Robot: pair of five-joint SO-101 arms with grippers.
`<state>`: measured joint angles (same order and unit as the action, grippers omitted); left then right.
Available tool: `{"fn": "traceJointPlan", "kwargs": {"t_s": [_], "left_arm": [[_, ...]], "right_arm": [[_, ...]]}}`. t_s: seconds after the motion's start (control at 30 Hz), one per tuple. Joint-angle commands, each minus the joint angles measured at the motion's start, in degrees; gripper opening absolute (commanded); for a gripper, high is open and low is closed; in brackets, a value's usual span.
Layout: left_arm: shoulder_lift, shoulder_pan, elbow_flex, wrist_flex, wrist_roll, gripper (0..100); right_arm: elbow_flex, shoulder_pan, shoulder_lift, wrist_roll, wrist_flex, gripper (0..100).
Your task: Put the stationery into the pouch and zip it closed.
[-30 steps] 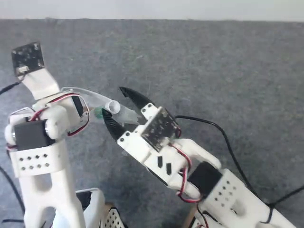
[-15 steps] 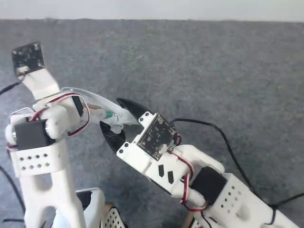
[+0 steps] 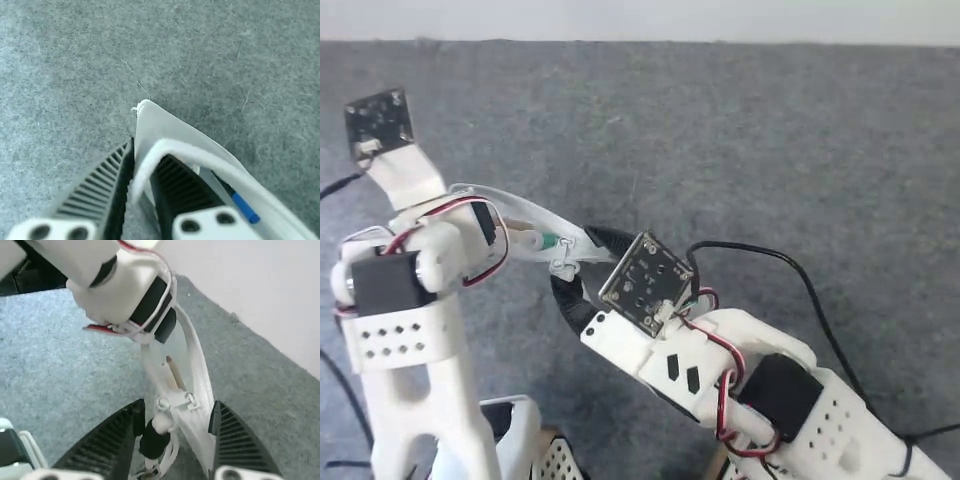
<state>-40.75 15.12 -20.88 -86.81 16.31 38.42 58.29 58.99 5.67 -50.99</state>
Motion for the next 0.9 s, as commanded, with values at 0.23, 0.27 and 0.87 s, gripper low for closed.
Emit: {"fn": "traceJointPlan", "kwargs": {"t_s": [0.23, 0.27, 0.87], "left_arm": [[0.53, 0.35, 0.66, 2.2, 0.7, 1], [0.53, 0.35, 0.66, 2.2, 0.7, 1], [0.44, 3.34, 0.75, 2.2, 0.7, 1]], "right_arm": [[-3.78, 0.48, 2.59, -7.91, -8.13, 19.5], [-3.69, 0.48, 2.59, -8.62, -8.22, 19.5], [8.0, 8.66, 1.98, -11.43, -1.1, 19.5]]}}
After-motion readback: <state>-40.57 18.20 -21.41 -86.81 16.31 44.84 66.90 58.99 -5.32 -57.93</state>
